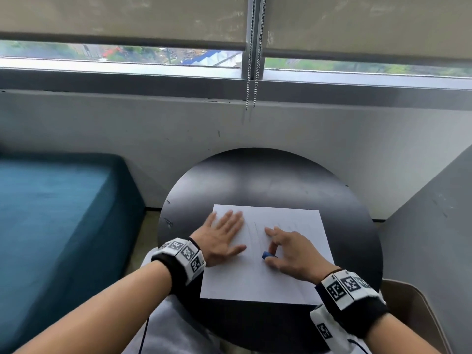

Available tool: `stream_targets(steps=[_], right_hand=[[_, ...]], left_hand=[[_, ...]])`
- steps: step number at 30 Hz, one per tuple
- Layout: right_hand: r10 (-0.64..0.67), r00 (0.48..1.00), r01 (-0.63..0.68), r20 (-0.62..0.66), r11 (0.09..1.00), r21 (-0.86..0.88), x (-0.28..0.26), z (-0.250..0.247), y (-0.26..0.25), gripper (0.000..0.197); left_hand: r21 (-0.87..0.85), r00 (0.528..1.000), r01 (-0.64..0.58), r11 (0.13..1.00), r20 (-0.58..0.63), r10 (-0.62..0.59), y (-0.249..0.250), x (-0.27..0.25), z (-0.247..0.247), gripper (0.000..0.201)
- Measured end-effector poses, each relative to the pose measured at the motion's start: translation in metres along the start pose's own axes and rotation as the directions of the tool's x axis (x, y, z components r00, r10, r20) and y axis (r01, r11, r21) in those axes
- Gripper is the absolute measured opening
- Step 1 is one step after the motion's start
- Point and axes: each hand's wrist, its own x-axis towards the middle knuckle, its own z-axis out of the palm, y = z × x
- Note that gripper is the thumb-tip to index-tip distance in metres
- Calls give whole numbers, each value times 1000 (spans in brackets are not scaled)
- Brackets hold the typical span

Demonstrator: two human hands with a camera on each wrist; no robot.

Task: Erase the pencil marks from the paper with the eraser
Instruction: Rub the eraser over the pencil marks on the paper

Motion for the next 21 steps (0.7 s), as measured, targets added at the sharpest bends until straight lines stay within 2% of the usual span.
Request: stream_targets(steps=[2,3,5,6,7,8,10,12,13,17,21], right_hand=[[0,1000,0,-8,1000,5,0,0,0,14],[2,1000,-2,-10,1000,7,0,0,0,15],[2,1000,-2,-1,1000,3,0,0,-1,22],[-1,1000,1,4,1000,-2,0,0,-1,26],[-1,1000,1,7,1000,-7,0,-1,-1,28],[0,1000,0,7,1000,-10,0,-1,-2,29],[2,1000,-2,5,1000,-10,-1,-2,-2,28],[1,1000,-1,3,1000,-4,-2,-3,-3,27],[-1,1000,1,1,1000,-1,-2,-3,-2,27],[6,1000,-6,1,1000,17,0,-2,0,21],[28,1000,-28,1,999,31,3,-8,-4,14]], left_hand=[[-43,985,171,984,5,-171,-8,4,-9,103],[-55,984,178,983,-6,-178,-8,4,-12,103],[16,999,11,1000,-36,-11,-1,3,-12,117],[61,996,-88,994,-15,89,3,2,-10,117],[74,990,-138,988,17,137,5,1,-7,117],[58,992,-121,991,35,119,3,1,-5,121],[-7,999,37,999,17,-37,-8,1,-8,131],[-72,991,137,988,1,-137,-18,-1,-13,118],[-88,990,141,986,-7,-142,-22,-3,-15,112],[-116,997,76,990,1,-76,-19,-22,-17,114],[-110,998,63,992,25,-61,-11,-28,-15,135]])
